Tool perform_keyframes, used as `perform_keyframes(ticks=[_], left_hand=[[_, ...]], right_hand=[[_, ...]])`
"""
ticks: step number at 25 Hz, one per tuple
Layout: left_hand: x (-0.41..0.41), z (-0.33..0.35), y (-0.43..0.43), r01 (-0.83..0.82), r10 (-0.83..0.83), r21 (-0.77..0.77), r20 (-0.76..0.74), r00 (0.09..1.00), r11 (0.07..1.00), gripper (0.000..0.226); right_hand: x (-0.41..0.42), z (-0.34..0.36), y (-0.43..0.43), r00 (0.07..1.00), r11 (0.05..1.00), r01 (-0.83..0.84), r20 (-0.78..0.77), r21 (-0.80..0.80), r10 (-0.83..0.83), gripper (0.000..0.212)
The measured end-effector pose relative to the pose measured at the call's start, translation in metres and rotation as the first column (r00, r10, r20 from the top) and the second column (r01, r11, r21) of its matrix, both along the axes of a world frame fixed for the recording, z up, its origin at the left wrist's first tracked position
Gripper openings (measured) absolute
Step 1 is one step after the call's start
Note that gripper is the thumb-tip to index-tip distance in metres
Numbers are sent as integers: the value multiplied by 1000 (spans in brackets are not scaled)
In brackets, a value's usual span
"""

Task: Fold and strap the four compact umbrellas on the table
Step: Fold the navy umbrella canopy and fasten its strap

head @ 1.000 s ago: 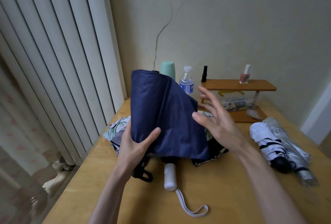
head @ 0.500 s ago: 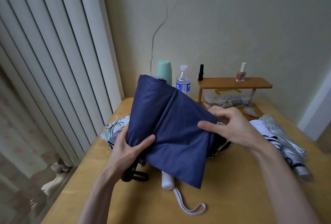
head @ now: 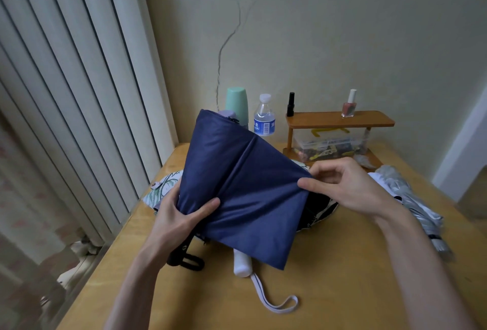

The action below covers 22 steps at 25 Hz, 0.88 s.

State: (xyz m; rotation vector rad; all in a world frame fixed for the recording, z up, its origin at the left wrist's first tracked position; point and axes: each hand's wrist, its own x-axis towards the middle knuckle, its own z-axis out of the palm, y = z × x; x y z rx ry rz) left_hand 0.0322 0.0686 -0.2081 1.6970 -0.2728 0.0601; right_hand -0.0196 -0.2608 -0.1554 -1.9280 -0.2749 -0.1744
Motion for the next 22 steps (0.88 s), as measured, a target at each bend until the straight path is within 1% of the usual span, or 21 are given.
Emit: perform_keyframes(ticks=[4,6,8,9,10,11,12,13,14,17,20,22], left_hand=[[0,1,-5,-23,23,19,29,999,1000,61],[0,1,-7,-75,76,-9,49,996,997,65],[1,1,-6,-123,127,-63,51,991,990,71],[2,1,-5,-138,142,-86,45,989,987,73],[2,1,-4,-145,150,-94,41,988,985,75],[2,0,-4,-145,150,-88,43,988,985,77],[2,0,-4,-138,142,-76,52,988,988,78],[1,0,-5,-128,132,-62,61,989,990,78],[0,0,-7,-117,121,-52,73,990,992,75],[-2,2,-17,-90,94,-47,97,991,995,69],[-3,-2,-29,-111,120,-89,103,987,990,70],[-4,-3,-37,-112,124,-105,110,986,988,63]], right_hand=[[9,-7,0,988,979,157,-33,129,-154,16],[14,-11,4,961,934,270,-6,232,-276,27],[19,-15,6,932,879,343,-4,332,-362,31],[21,-16,10,929,870,354,-28,344,-368,28],[21,-16,18,938,877,343,-74,337,-339,24],[22,-17,26,950,895,312,-126,319,-286,29],[22,-19,36,954,905,289,-174,311,-245,39],[24,-20,46,953,906,286,-192,313,-235,45],[24,-21,54,951,893,299,-182,335,-250,43],[24,-20,63,928,816,362,-86,450,-364,17],[20,-19,56,920,792,357,-36,495,-391,11],[20,-17,52,907,771,382,-47,509,-418,9]])
